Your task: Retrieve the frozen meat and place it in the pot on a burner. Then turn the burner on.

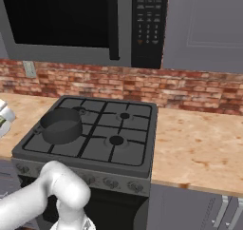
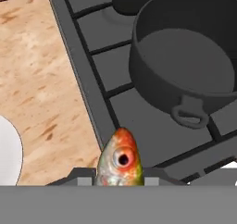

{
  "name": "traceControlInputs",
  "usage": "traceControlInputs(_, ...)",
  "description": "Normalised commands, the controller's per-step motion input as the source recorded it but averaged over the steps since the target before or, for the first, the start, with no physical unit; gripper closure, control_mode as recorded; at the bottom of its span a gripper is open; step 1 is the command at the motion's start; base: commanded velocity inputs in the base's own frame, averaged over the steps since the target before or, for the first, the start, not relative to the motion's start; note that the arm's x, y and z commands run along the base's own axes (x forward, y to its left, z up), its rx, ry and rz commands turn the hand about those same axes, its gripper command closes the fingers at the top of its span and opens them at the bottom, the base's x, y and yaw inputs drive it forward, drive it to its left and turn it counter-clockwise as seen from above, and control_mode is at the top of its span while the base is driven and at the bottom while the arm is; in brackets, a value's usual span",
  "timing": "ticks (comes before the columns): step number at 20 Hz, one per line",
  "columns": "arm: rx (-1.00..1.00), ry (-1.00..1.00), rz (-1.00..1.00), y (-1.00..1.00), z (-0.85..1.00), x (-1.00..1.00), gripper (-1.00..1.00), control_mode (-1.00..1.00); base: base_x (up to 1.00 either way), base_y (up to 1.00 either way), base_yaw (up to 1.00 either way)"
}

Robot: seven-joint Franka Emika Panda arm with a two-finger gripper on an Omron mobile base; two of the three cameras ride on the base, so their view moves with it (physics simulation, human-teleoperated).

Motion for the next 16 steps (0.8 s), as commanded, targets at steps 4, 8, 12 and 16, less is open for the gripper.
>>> traceControlInputs(4,0.21,-0.05,-0.16,-1.0,1.0,0.0,1.0,-1.0,0.0,0.0,0.0)
traceControlInputs(8,0.23,-0.05,-0.08,-1.0,0.44,0.0,1.0,-1.0,0.0,0.0,0.0)
traceControlInputs(12,0.19,0.0,-0.06,-1.0,-0.36,0.1,1.0,-1.0,0.0,0.0,0.0)
traceControlInputs(16,0.08,0.0,-0.03,-0.83,-0.28,0.3,1.0,-1.0,0.0,0.0,0.0)
